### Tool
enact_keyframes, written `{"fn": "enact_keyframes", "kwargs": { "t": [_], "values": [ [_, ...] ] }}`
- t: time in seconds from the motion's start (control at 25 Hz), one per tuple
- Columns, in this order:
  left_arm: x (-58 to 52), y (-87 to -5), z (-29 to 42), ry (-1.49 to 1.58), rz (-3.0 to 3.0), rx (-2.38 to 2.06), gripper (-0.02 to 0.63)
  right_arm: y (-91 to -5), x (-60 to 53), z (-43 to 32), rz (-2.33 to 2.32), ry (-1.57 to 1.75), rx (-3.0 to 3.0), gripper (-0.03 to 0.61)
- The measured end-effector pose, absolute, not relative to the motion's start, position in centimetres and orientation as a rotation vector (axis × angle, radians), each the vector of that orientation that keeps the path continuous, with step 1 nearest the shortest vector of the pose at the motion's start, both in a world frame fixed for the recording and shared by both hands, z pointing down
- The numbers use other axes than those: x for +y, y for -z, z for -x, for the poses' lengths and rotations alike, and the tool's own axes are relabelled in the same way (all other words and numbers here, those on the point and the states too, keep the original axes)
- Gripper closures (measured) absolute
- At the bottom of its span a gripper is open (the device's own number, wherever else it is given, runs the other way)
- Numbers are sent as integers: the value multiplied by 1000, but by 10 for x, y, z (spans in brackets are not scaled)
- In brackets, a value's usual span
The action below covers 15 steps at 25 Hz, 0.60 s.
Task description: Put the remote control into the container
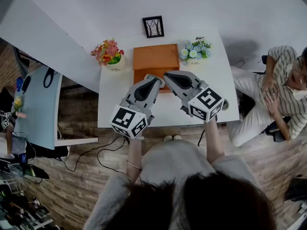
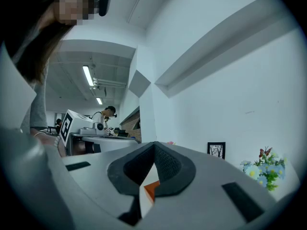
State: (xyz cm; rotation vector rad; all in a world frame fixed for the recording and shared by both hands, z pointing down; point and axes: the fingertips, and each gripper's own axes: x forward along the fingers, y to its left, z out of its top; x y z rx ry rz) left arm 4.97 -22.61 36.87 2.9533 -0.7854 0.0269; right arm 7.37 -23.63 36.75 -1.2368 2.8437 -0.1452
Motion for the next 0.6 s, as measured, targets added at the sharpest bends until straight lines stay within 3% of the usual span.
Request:
{"fn": "enact_keyframes", "kwargs": {
  "t": [0.6],
  "values": [
    [-218,-363,-44,-28,-2959,-795,611,-361,-229,-67,1216,114,2857,580]
  ]
}}
